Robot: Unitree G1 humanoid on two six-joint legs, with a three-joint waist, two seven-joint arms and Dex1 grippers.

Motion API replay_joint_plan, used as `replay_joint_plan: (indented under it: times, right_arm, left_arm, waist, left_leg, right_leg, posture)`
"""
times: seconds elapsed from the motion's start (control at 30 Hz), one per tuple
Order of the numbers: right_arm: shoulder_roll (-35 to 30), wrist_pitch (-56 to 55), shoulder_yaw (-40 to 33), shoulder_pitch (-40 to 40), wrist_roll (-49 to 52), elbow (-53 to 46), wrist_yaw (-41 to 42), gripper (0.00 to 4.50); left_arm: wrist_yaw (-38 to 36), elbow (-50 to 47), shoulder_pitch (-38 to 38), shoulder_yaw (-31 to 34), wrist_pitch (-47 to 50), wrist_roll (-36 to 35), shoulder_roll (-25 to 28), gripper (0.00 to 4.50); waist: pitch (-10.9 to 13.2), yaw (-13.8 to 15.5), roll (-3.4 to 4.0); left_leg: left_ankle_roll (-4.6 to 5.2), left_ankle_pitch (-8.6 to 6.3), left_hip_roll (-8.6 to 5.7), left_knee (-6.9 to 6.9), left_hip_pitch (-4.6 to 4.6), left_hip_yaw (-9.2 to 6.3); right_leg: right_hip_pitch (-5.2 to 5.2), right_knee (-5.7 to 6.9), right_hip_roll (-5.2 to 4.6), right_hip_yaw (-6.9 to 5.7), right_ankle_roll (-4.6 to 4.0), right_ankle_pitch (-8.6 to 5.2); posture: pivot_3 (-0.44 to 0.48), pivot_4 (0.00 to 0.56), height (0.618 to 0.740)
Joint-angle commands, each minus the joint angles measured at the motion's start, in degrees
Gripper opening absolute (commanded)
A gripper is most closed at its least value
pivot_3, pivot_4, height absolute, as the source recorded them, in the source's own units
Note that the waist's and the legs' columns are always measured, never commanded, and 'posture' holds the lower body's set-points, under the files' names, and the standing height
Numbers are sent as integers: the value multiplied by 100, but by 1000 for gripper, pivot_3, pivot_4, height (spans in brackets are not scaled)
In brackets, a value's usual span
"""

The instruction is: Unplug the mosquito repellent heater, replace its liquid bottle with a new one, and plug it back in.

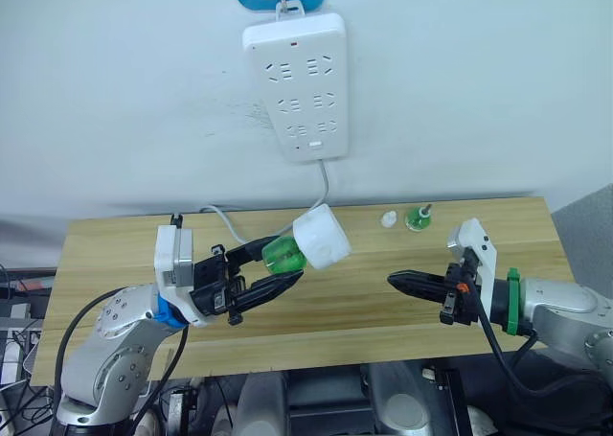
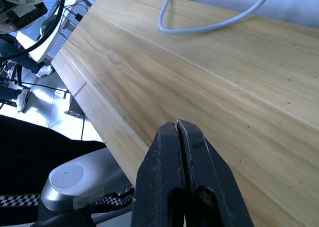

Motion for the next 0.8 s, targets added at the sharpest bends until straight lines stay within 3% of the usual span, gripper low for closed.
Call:
replay_joint_plan:
  times: [0.03,0.53,0.8]
  right_arm:
    - [36,-48,17,-220,67,-65,1,53]
    - [107,90,86,-712,258,106,-148,53]
    - [139,174,82,-781,300,160,-183,2776]
  left_arm:
    - [-38,-220,40,54,-105,-63,9,2256]
    - [-33,-233,24,31,-88,-73,13,2256]
    - [-31,-256,38,39,-86,-80,20,2256]
  waist:
    - [0,-6,0]
    - [-1,-3,1]
    - [-1,-2,1]
  left_leg:
    - [0,0,0,0,1,1]
    - [-1,2,1,1,12,0]
    - [-1,2,1,1,12,1]
  right_leg:
    - [0,1,0,1,0,0]
    - [6,7,0,3,0,0]
    - [5,7,0,4,0,0]
  posture:
    - [-233,330,740]
    - [-225,323,740]
    - [-223,321,740]
